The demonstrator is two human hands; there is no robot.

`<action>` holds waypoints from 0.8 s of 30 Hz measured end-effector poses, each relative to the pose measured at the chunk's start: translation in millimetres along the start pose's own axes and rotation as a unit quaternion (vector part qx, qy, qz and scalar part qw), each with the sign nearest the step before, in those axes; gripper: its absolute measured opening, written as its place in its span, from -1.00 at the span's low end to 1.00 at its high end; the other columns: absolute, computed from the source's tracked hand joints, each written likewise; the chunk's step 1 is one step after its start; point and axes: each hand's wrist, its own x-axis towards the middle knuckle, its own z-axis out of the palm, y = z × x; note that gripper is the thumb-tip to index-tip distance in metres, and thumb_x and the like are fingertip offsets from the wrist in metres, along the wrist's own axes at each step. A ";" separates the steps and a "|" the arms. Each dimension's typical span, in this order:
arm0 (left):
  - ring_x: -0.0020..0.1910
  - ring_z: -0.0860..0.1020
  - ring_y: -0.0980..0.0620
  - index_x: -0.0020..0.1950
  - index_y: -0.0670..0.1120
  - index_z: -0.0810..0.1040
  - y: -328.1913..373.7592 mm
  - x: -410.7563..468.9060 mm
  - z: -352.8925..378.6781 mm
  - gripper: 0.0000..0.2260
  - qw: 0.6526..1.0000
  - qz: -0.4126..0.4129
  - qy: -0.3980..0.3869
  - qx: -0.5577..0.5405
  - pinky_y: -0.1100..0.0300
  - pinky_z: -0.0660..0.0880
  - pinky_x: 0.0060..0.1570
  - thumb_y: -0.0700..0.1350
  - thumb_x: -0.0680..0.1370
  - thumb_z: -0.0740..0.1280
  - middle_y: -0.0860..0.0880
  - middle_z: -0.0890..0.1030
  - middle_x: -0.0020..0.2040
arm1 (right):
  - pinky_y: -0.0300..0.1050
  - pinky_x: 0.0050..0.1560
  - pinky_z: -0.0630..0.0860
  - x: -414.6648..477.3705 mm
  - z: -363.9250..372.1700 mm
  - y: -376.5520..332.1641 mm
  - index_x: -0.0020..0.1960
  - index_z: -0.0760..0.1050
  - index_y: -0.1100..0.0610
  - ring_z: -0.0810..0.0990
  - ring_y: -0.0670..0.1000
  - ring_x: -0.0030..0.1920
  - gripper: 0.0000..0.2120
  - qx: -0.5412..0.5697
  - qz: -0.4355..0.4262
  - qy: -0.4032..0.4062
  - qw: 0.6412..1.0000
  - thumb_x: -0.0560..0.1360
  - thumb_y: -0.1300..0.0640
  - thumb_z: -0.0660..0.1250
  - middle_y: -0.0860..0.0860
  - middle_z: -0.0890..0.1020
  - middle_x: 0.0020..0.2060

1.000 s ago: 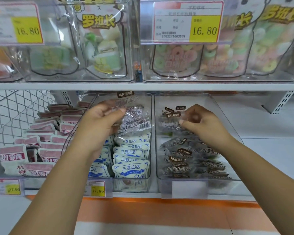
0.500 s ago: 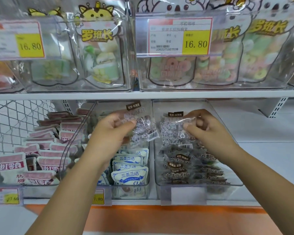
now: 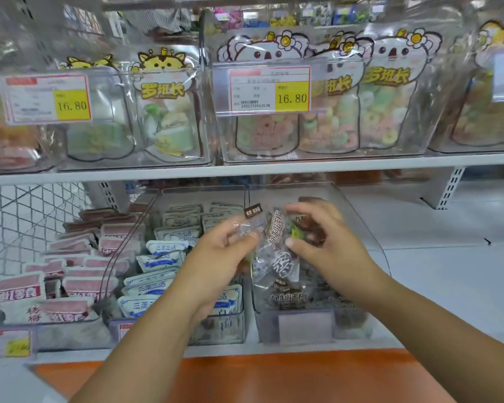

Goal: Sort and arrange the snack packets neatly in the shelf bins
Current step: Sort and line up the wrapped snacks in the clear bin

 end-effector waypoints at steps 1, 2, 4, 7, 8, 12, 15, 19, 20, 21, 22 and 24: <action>0.05 0.61 0.01 0.32 0.12 0.50 -0.5 -0.3 -0.3 -0.66 1.000 0.001 -0.001 -0.004 -0.01 0.47 0.12 -0.01 0.54 0.36 0.01 0.67 0.09 | -0.44 0.16 0.31 0.9 -1.8 1.0 0.34 0.36 -0.22 0.41 -0.17 0.20 -0.51 -0.017 0.029 -0.021 0.999 0.48 0.08 0.41 -0.20 0.38 0.21; -0.01 0.61 0.02 0.31 0.10 0.51 -1.2 -0.5 -0.3 -0.67 1.000 0.002 -0.002 -0.018 0.03 0.50 0.03 -0.03 0.54 0.36 -0.01 0.68 0.06 | -0.35 0.22 0.31 1.3 -3.4 1.8 0.42 0.27 -0.20 0.40 -0.18 0.25 -0.42 -0.006 0.064 -0.045 0.997 0.48 0.01 0.41 -0.21 0.41 0.22; -0.09 0.59 0.04 0.33 0.06 0.50 0.9 -2.4 -0.2 -0.63 0.999 0.005 0.004 -0.038 0.13 0.51 -0.15 -0.02 0.52 0.37 -0.06 0.67 0.07 | -0.22 0.29 0.37 -0.1 -5.1 3.3 0.46 0.25 -0.13 0.48 -0.22 0.23 -0.38 0.074 0.108 -0.079 0.988 0.46 -0.03 0.41 -0.25 0.53 0.17; -0.21 0.62 0.09 0.18 -0.01 0.59 9.4 -7.4 0.4 -0.71 0.995 -0.014 -0.037 -0.092 0.20 0.51 -0.20 0.09 0.55 0.27 -0.04 0.68 -0.07 | -0.26 0.15 0.52 -2.8 -4.5 3.6 0.25 0.47 -0.08 0.59 -0.21 0.10 -0.60 0.137 0.112 -0.059 0.983 0.44 0.07 0.44 -0.14 0.60 0.13; -0.32 0.61 0.10 0.03 -0.03 0.62 9.2 -6.5 -1.0 -0.70 0.988 -0.025 -0.064 -0.138 0.25 0.51 -0.28 0.08 0.61 0.15 -0.04 0.66 -0.21 | -0.29 0.05 0.55 -2.7 -4.9 2.7 0.19 0.49 -0.06 0.62 -0.19 0.05 -0.65 0.164 0.121 -0.047 0.978 0.44 0.10 0.45 -0.10 0.62 0.11; -0.45 0.51 0.08 -0.33 -0.09 0.58 12.3 -9.7 -3.4 -0.62 0.962 -0.039 -0.126 -0.239 0.25 0.47 -0.33 -0.11 0.58 0.08 -0.07 0.56 -0.41 | -0.18 -0.15 0.56 -1.1 -6.9 2.8 0.18 0.45 0.11 0.64 -0.08 -0.10 -0.64 0.275 0.160 -0.055 0.946 0.41 0.16 0.43 0.02 0.66 0.01; 0.03 0.57 -0.09 0.23 -0.22 0.54 13.8 -8.6 -1.0 -0.73 0.957 -0.037 -0.145 -0.249 0.02 0.44 0.11 -0.22 0.54 0.25 -0.24 0.62 0.09 | -0.13 -0.07 0.55 -2.6 -6.4 3.8 0.21 0.44 0.16 0.65 -0.04 -0.08 -0.56 0.302 0.156 -0.075 0.938 0.36 0.12 0.43 -0.01 0.69 -0.06; 0.26 0.53 -0.08 0.41 -0.11 0.40 14.9 -7.9 -0.2 -0.61 0.962 -0.026 -0.153 -0.226 0.07 0.50 0.21 -0.26 0.57 0.21 -0.16 0.57 0.27 | -0.03 0.13 0.50 -4.1 -6.2 8.5 0.22 0.43 0.17 0.65 0.10 0.06 -0.48 0.273 0.154 -0.075 0.947 0.33 0.05 0.46 0.08 0.69 0.03; 0.23 0.56 -0.06 0.37 -0.08 0.43 15.1 -6.7 -1.7 -0.60 0.967 -0.023 -0.147 -0.206 0.07 0.51 0.19 -0.24 0.53 0.25 -0.13 0.59 0.24 | -0.02 0.11 0.50 -4.8 -5.7 9.2 0.22 0.43 0.16 0.66 0.11 0.04 -0.48 0.270 0.153 -0.072 0.948 0.32 0.05 0.47 0.11 0.68 0.03; 0.21 0.57 -0.06 0.34 -0.03 0.46 15.1 -5.1 -2.8 -0.60 0.974 -0.021 -0.136 -0.177 0.04 0.49 0.21 -0.22 0.50 0.31 -0.12 0.61 0.22 | -0.02 0.06 0.50 -5.3 -5.5 10.1 0.21 0.42 0.16 0.66 0.10 0.00 -0.48 0.271 0.152 -0.068 0.948 0.32 0.04 0.48 0.13 0.68 0.03; 0.19 0.57 -0.07 0.31 0.00 0.49 13.9 -3.1 -3.9 -0.58 0.980 -0.011 -0.130 -0.152 0.01 0.48 0.22 -0.20 0.46 0.37 -0.11 0.61 0.20 | -0.02 -0.01 0.49 -5.6 -5.9 10.6 0.20 0.42 0.16 0.65 0.09 -0.06 -0.48 0.273 0.151 -0.062 0.948 0.31 0.05 0.48 0.15 0.67 0.02; -0.01 0.64 0.01 0.25 0.00 0.52 14.9 0.0 -4.7 -0.55 0.986 0.005 -0.102 -0.133 0.09 0.55 0.04 -0.21 0.38 0.44 -0.03 0.66 0.04 | 0.01 -0.07 0.47 -4.7 -10.6 10.9 0.18 0.43 0.16 0.62 0.09 -0.14 -0.47 0.277 0.145 -0.045 0.949 0.28 0.06 0.49 0.15 0.68 -0.04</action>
